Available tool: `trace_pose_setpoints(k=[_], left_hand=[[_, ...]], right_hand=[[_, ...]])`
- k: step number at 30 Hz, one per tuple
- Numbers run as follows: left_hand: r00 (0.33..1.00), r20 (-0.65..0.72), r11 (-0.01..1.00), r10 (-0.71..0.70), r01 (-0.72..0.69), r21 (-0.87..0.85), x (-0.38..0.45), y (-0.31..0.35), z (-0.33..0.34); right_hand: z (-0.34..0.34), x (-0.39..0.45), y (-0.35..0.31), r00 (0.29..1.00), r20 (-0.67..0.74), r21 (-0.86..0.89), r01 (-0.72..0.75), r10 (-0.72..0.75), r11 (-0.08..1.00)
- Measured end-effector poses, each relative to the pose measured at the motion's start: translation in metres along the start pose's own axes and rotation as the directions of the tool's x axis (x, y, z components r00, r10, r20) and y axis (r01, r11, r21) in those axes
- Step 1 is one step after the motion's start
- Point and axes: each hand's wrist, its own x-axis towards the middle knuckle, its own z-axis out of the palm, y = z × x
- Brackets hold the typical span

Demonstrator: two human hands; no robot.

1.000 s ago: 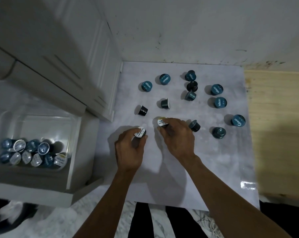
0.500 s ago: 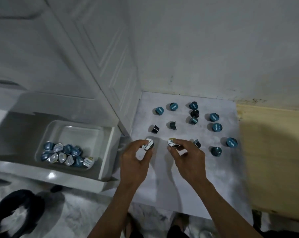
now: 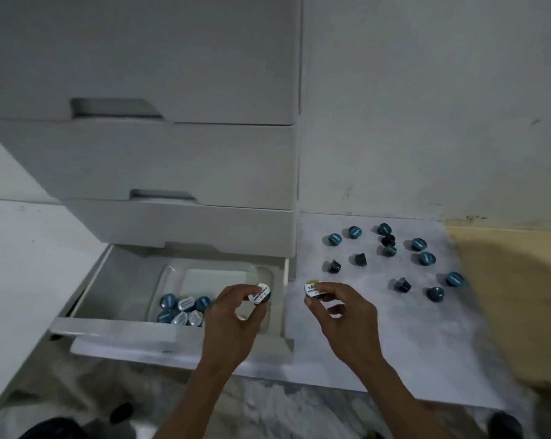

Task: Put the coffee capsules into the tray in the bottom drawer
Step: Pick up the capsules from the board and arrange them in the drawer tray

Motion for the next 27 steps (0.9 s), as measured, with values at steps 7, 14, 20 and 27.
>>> trace_pose_setpoints(k=[7,14,20,27], left_hand=[[0.994,0.081,0.998,-0.068,0.067,0.020,0.004,-0.041,-0.054],[0.981,0.105,0.986,-0.163,0.158,0.051,0.043,-0.076,-0.065],[0.965,0.191,0.976,-0.178,0.148,0.161,0.067,-0.108,-0.055],[0.896,0.413,0.976,-0.163,0.084,0.203,0.099,-0.131,-0.025]], right_hand=[[0.050,-0.028,-0.018,0.994,0.074,-0.020,-0.075,0.076,0.997],[0.082,0.011,-0.004,0.984,0.171,-0.132,-0.018,0.041,0.991],[0.121,0.047,0.010,0.926,0.376,-0.274,0.094,0.016,0.957],[0.164,0.067,0.018,0.796,0.577,-0.575,0.237,0.183,0.783]])
